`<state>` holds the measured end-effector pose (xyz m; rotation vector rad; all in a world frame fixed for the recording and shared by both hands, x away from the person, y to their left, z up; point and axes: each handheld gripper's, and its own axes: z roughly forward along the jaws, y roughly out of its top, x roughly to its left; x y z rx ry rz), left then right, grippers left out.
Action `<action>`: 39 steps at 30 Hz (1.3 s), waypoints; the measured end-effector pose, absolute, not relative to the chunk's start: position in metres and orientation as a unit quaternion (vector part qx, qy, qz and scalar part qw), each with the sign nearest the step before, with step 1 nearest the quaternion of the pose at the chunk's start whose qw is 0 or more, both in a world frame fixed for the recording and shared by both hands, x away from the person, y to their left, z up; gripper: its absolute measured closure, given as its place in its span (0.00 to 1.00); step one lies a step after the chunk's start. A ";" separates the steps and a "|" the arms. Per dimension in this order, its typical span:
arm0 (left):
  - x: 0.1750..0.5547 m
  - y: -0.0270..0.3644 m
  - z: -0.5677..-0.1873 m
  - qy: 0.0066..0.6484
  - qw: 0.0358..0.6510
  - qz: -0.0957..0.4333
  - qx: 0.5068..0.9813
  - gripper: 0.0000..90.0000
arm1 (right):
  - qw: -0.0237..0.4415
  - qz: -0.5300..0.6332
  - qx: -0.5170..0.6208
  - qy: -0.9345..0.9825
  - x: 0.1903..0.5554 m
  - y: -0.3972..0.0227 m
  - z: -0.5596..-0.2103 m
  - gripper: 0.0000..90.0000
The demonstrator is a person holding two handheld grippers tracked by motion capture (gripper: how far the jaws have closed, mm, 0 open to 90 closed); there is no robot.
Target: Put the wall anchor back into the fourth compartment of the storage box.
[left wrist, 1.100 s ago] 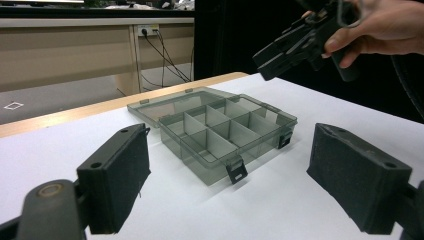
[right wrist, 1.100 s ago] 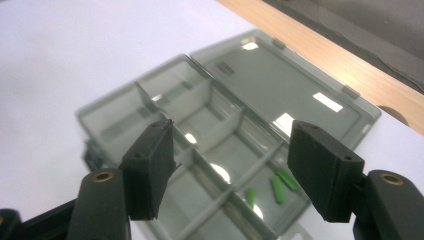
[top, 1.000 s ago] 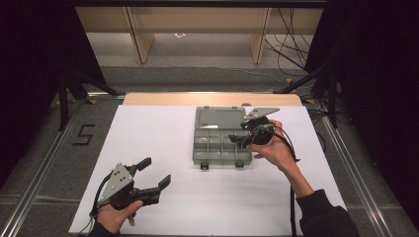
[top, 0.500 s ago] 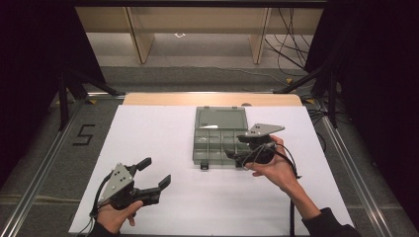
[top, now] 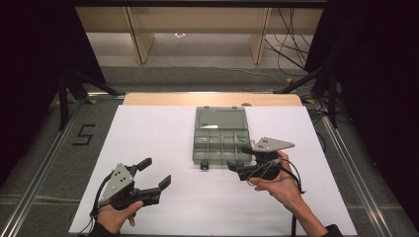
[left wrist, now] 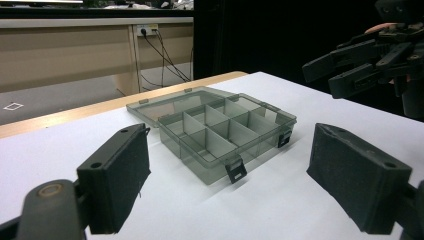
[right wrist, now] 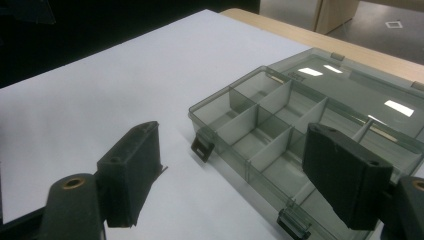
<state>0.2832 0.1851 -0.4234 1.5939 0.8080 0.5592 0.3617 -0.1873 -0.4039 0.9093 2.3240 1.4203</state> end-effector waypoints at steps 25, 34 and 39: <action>0.284 0.185 -0.424 0.347 0.591 0.239 0.688 0.18 | 0.145 0.536 0.302 0.775 0.326 -0.188 -0.405 0.20; 0.284 0.184 -0.424 0.348 0.591 0.238 0.688 0.18 | 0.146 0.538 0.303 0.773 0.320 -0.193 -0.408 0.20; 0.284 0.184 -0.424 0.347 0.591 0.239 0.688 0.18 | 0.144 0.538 0.300 0.774 0.320 -0.192 -0.409 0.20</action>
